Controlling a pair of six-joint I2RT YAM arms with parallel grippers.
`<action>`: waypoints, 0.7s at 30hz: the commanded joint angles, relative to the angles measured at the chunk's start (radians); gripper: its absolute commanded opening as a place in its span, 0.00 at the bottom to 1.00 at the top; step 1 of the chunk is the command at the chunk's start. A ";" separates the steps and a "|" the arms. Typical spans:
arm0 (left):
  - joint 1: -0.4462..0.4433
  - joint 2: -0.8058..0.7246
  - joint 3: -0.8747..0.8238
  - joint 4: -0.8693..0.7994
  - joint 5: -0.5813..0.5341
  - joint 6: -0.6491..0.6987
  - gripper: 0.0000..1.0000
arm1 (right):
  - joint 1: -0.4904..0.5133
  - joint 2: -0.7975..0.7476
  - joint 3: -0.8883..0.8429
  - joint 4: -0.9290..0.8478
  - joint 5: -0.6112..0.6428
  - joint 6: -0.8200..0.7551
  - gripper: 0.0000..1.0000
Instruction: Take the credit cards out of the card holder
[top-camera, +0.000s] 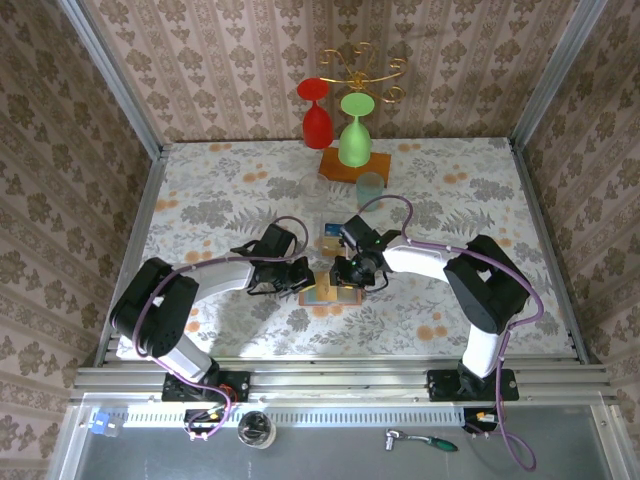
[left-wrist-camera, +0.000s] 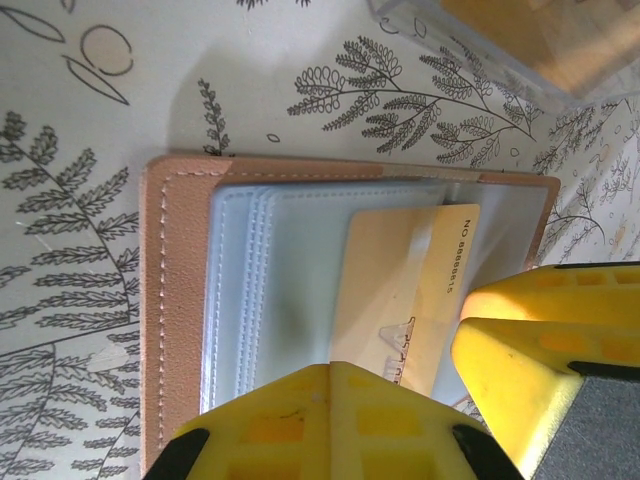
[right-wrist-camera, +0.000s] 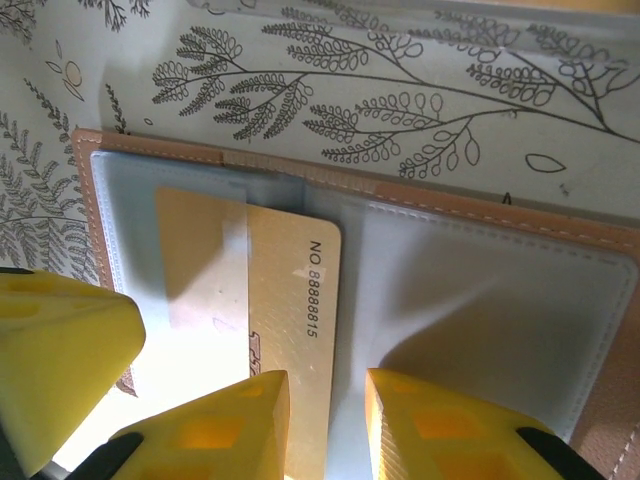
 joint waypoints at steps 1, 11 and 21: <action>-0.005 0.015 0.004 0.001 -0.007 0.010 0.01 | -0.009 0.006 -0.019 0.036 -0.032 0.024 0.28; -0.003 0.025 0.000 -0.001 -0.007 0.012 0.00 | -0.012 0.023 -0.028 0.075 -0.071 0.042 0.25; -0.001 0.035 -0.016 -0.004 -0.012 0.015 0.00 | -0.014 0.024 -0.037 0.079 -0.062 0.047 0.26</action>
